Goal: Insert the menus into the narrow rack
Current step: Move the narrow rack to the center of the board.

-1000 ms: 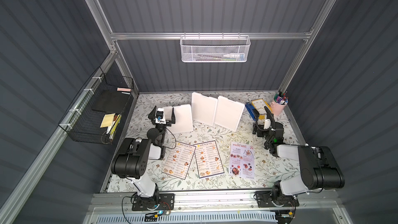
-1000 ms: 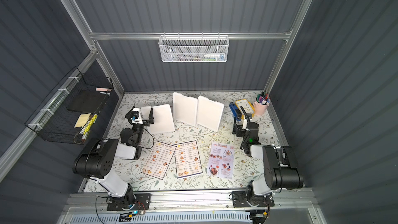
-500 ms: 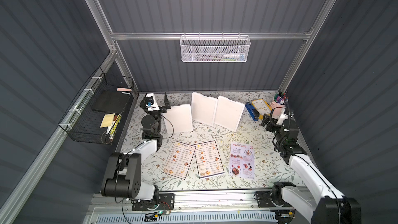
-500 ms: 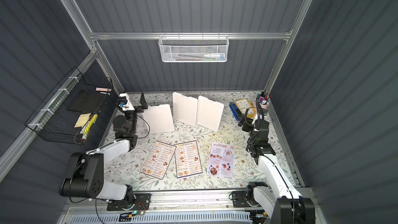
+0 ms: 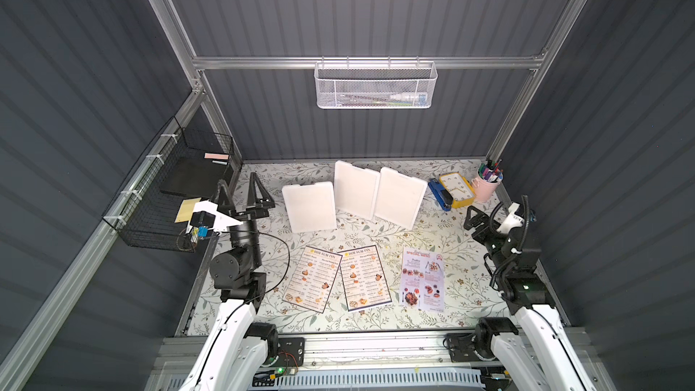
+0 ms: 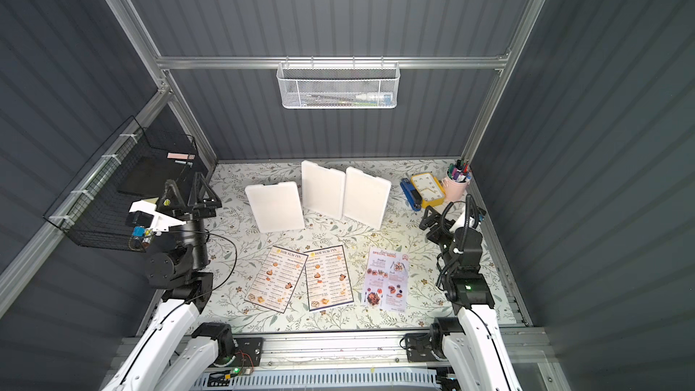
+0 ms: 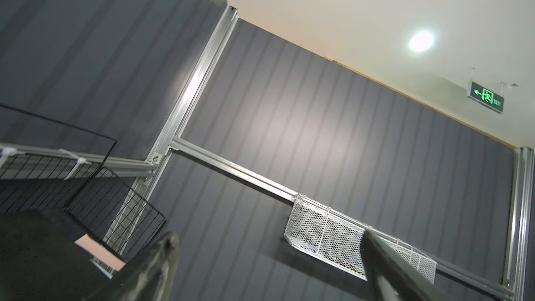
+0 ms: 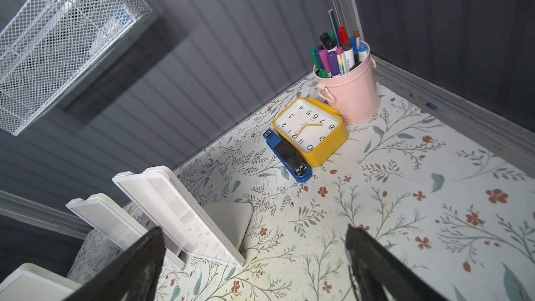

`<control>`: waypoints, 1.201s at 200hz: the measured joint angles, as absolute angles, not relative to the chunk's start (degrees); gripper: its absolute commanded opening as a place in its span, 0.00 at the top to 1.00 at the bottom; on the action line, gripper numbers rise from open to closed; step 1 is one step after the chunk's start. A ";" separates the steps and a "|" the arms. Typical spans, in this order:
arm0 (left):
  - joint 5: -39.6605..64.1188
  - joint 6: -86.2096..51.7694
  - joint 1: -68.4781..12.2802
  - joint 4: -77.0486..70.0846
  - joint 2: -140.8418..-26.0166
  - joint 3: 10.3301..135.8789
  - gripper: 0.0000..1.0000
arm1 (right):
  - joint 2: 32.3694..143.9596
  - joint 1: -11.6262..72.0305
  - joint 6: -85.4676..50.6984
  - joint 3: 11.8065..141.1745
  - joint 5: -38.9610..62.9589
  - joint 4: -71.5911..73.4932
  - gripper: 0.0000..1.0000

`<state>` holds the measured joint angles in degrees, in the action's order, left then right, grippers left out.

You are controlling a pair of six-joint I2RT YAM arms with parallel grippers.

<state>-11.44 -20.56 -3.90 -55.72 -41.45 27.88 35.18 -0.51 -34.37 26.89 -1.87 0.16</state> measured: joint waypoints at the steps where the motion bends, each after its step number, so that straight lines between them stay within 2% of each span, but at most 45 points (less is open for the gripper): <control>1: -11.44 -20.62 -3.90 -55.64 -41.39 27.88 0.01 | 35.14 -0.51 -34.44 26.61 -1.85 0.51 0.01; 28: -7.18 -20.32 -3.90 -55.51 -41.60 27.51 0.01 | 37.50 -0.51 -35.22 23.88 -0.60 3.33 0.01; 71: 6.24 -16.40 -3.90 -58.33 -46.87 27.27 0.01 | 44.12 0.60 -33.95 25.45 9.32 7.40 0.01; 104: 18.04 -15.88 -3.92 -68.66 -46.96 22.50 0.01 | 51.24 8.34 -30.06 28.86 10.35 9.06 0.01; 129: 25.28 -15.84 -3.92 -70.37 -45.60 22.46 0.01 | 57.91 14.33 -27.33 31.90 9.82 10.33 0.01; 155: 31.77 -15.90 -3.92 -72.73 -44.58 22.46 0.01 | 63.72 16.99 -25.85 32.93 9.45 12.25 0.01; 202: 38.09 -16.29 -3.92 -74.78 -44.45 20.38 0.01 | 74.19 18.28 -24.99 34.15 10.31 15.64 0.01; 240: 39.79 -16.53 -4.10 -76.42 -46.13 19.46 0.01 | 76.79 18.28 -23.79 34.15 8.08 18.87 0.01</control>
<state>39.79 -16.53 -4.10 -76.42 -46.13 19.46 76.79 18.28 -23.79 34.15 8.08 18.87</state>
